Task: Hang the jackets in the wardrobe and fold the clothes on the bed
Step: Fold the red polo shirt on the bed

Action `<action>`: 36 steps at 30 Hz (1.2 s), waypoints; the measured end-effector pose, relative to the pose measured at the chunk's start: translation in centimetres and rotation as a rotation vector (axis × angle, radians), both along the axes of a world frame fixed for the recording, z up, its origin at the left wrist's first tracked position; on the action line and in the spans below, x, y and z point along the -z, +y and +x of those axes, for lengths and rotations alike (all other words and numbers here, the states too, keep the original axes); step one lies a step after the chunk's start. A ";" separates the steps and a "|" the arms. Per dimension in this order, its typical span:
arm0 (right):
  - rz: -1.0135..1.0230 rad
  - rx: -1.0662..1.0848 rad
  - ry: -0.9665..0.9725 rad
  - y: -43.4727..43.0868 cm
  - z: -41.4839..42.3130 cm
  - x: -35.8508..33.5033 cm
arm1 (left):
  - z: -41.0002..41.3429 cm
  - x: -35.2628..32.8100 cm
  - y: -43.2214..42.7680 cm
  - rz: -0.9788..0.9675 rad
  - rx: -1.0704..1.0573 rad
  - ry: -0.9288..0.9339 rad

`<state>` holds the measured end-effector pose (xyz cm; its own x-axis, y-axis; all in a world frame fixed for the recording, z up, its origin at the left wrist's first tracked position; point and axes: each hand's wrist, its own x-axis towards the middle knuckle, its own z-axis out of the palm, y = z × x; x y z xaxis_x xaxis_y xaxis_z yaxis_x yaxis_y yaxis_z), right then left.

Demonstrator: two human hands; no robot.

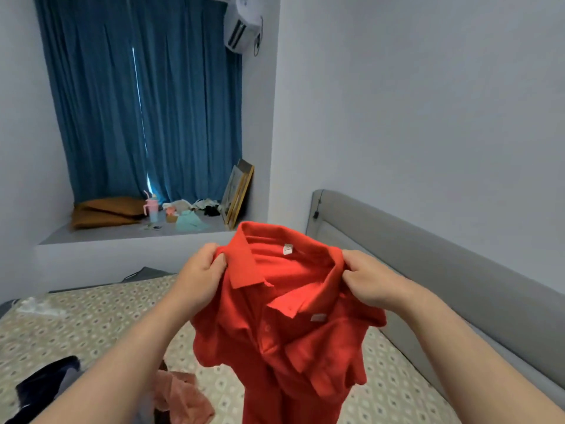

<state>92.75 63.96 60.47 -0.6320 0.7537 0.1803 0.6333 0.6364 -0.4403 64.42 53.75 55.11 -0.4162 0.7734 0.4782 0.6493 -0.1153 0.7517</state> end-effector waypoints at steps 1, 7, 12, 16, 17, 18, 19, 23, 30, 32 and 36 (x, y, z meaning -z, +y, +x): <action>0.027 0.022 -0.012 0.4 0.6 -0.2 | -0.4 -0.9 0.2 -0.010 0.001 0.127; 0.118 0.222 0.092 2.7 3.5 -1.5 | -2.9 -4.6 0.3 0.089 -0.086 0.541; 0.168 0.374 0.273 3.6 3.6 -2.5 | -4.4 -7.1 0.8 0.092 -0.283 0.731; 0.257 0.387 0.153 4.2 3.2 -4.4 | -5.7 -9.1 2.0 0.113 -0.276 0.733; 0.280 0.384 0.113 4.3 3.1 -4.9 | -6.1 -9.5 2.3 0.104 -0.278 0.722; 0.293 0.382 0.093 4.4 2.9 -5.3 | -6.5 -9.7 2.6 0.090 -0.278 0.716; 0.301 0.384 0.090 4.6 2.7 -5.5 | -6.8 -9.8 3.0 0.074 -0.275 0.714; 0.188 0.418 0.248 5.0 1.3 -4.3 | -7.6 -9.0 4.5 0.036 -0.223 0.628; -0.016 0.496 0.356 4.5 -0.9 0.3 | -9.3 -4.7 8.1 -0.087 0.033 0.350; -0.008 0.504 0.337 4.7 -1.2 0.9 | -10.0 -3.7 9.0 -0.091 0.029 0.334; 0.070 0.555 0.255 5.0 -1.3 1.3 | -11.2 -2.3 10.0 -0.133 0.048 0.358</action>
